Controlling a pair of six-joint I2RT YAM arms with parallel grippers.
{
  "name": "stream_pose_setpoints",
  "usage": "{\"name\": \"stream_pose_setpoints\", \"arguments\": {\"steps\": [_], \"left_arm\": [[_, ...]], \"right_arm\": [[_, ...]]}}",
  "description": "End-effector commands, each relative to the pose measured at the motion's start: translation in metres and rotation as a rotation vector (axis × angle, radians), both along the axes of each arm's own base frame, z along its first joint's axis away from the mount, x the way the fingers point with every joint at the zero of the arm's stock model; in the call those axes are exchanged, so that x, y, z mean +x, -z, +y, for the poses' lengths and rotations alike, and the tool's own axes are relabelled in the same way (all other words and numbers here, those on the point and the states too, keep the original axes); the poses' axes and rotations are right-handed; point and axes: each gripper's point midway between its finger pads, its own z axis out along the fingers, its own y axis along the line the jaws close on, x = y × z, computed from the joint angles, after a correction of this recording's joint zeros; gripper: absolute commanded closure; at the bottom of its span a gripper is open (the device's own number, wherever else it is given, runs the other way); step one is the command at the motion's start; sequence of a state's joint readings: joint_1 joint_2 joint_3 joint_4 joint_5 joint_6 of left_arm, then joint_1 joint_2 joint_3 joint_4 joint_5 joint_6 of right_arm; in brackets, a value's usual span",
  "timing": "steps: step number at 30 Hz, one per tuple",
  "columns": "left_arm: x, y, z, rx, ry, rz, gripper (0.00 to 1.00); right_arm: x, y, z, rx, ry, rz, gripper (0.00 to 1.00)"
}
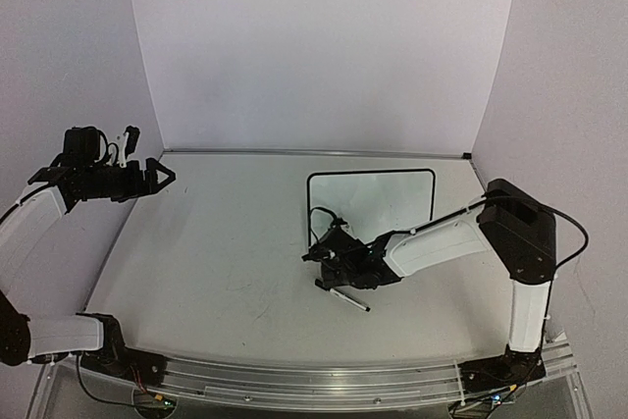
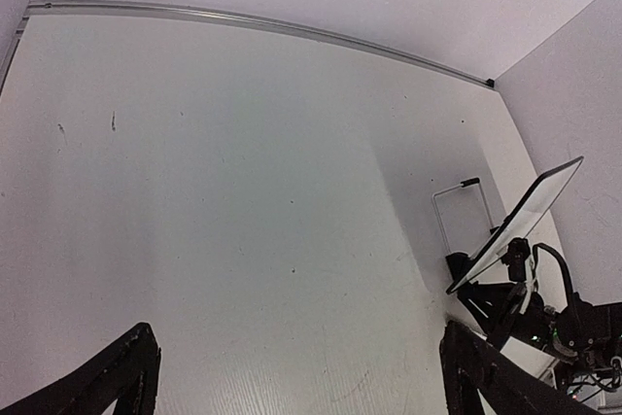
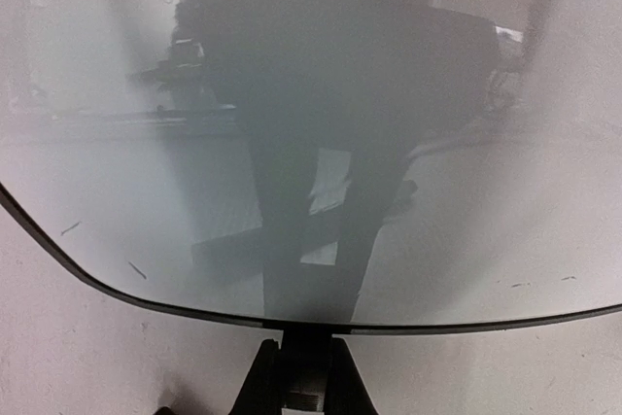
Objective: Write a sentence on the whiteboard
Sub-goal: Move the whiteboard to the center of the board.
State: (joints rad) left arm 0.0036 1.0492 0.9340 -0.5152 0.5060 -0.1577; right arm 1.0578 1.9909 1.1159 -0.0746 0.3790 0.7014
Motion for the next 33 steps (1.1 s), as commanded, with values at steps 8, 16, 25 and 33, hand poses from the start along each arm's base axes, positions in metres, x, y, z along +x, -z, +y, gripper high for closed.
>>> {"name": "stream_pose_setpoints", "arguments": {"steps": [8,16,25,33], "left_arm": [[0.001,0.001,-0.002,-0.012,0.009,-0.001,0.01],[0.002,0.004,-0.002,-0.014,0.008,0.011,0.01],[0.002,0.01,0.001,-0.001,-0.005,0.028,0.01],[0.003,0.017,0.002,0.002,-0.012,0.055,0.01]], "right_arm": [[-0.014,-0.021,0.085,0.084,-0.17,-0.044,1.0],[-0.025,-0.028,0.102,0.1,-0.219,-0.036,0.84],[-0.052,-0.06,0.091,0.144,-0.292,-0.015,0.49],[-0.084,-0.061,0.037,0.076,-0.328,0.069,0.38]]}}
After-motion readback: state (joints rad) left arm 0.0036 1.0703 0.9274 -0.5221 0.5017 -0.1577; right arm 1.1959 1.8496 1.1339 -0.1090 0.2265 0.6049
